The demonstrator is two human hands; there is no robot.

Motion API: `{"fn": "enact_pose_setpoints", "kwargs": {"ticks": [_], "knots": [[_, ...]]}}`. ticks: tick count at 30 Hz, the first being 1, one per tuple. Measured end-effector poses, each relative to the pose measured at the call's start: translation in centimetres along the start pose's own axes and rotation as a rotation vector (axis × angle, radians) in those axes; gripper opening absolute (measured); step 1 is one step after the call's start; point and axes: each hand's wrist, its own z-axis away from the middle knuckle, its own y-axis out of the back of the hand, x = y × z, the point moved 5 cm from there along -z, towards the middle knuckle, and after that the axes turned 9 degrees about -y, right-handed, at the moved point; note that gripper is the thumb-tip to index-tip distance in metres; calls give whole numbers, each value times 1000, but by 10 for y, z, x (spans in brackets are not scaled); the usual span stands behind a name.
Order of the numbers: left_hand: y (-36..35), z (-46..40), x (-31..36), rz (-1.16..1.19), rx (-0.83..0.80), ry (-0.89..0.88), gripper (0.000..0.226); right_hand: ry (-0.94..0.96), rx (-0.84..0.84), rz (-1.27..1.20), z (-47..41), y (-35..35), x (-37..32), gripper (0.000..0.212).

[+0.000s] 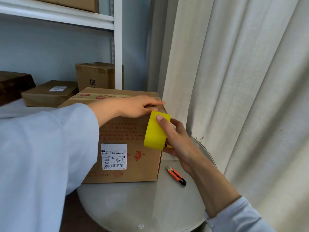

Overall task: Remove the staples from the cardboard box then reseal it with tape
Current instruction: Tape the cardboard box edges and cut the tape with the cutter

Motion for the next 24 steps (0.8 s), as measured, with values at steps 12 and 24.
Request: {"fn": "enact_pose_setpoints", "kwargs": {"ticks": [12, 24], "knots": [[8, 39, -4, 231, 19, 339, 49, 58, 42, 219, -7, -49, 17, 125], [27, 15, -51, 167, 174, 364, 31, 156, 39, 152, -37, -89, 19, 125]]}}
